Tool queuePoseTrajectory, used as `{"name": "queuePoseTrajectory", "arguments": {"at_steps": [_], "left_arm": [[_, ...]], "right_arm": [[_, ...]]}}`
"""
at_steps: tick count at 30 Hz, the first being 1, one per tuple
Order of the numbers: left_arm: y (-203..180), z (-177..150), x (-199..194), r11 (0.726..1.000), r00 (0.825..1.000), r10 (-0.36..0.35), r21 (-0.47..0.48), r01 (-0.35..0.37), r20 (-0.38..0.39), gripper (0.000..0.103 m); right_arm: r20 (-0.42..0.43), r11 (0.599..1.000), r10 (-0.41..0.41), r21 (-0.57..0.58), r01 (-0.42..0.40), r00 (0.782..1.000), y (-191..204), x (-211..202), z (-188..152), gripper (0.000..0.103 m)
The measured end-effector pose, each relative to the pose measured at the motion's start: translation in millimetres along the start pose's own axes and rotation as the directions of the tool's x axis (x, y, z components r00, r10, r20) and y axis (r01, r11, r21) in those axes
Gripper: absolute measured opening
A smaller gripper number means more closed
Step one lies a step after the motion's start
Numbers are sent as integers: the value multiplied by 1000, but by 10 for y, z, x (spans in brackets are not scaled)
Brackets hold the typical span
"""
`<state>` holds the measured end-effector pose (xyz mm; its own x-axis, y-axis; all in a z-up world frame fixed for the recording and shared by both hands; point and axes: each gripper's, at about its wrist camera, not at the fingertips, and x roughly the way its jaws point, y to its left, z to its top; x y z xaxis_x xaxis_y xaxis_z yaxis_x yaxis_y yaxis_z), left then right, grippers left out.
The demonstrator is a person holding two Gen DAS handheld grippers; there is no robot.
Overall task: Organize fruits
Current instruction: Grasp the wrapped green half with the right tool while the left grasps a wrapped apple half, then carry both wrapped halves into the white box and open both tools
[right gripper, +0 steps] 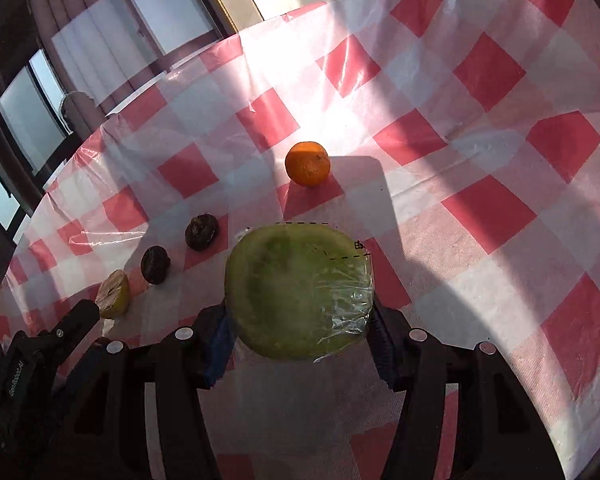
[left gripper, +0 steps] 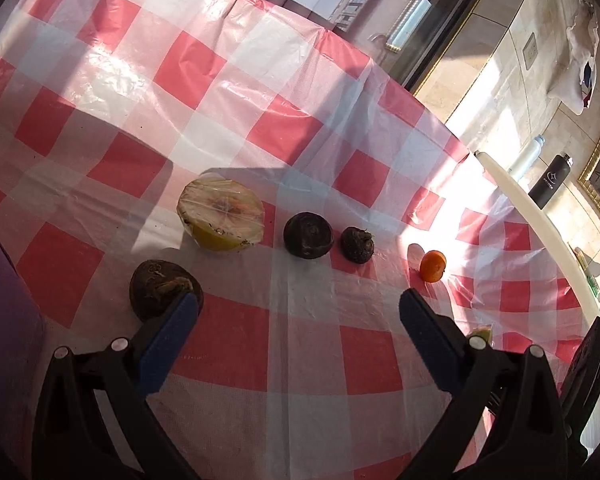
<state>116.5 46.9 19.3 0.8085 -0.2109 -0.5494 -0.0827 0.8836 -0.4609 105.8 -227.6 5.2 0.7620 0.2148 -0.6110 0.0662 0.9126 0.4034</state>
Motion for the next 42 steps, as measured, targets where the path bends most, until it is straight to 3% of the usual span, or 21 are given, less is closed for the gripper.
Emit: {"name": "queuePoseTrajectory", "arguments": {"at_steps": [2,6,9,10,13,15,17,19,20,21,22,27,32,35,38,42], "left_arm": [[-6,13,9,999,999,36,4,-36,4,101],[14,72,43,995,995,95,10,-95,1,101],[-36,143,128,980,982,189,66,-188,-14,100],[-63,179,187,968,972,233,98,-230,-24,100],[-98,304,417,906,920,389,201,-372,-52,100],[-85,395,563,874,894,443,254,-414,-66,100],[-56,489,685,858,882,465,285,-428,-76,100],[39,569,815,879,887,439,272,-391,-143,85],[41,595,815,875,889,441,280,-395,-125,77],[26,601,802,871,891,439,297,-391,-114,64],[1,590,779,869,895,432,315,-381,-111,60],[-51,390,471,887,915,388,317,-337,-113,59],[-110,1,-130,938,960,259,267,-223,-109,60],[-160,-205,-510,961,984,175,223,-161,-44,60],[-284,-316,-648,957,987,162,243,-160,13,60],[-327,-360,-494,967,991,126,229,-112,-50,60]], "right_arm": [[-3,999,34,35,-34,999,-64,7,20,57],[-14,999,39,39,-38,999,165,37,131,57],[-21,998,41,44,-40,999,193,48,139,57],[-16,998,41,48,-40,999,189,33,136,57],[-14,998,40,49,-40,999,195,38,142,57],[-15,998,39,49,-39,999,196,44,146,57],[-17,998,40,47,-39,999,196,51,142,57],[-21,998,40,46,-39,999,200,64,142,57],[-23,998,40,46,-39,999,199,71,144,57],[-22,998,40,47,-39,999,197,75,144,57],[-23,998,41,45,-40,999,198,80,145,57],[-33,998,41,45,-40,999,197,106,139,57],[-25,998,52,45,-51,998,190,92,132,57],[-13,997,57,45,-56,998,188,74,129,57],[-8,997,60,44,-59,998,181,67,127,57],[-11,997,65,39,-64,998,183,77,128,57]]}}
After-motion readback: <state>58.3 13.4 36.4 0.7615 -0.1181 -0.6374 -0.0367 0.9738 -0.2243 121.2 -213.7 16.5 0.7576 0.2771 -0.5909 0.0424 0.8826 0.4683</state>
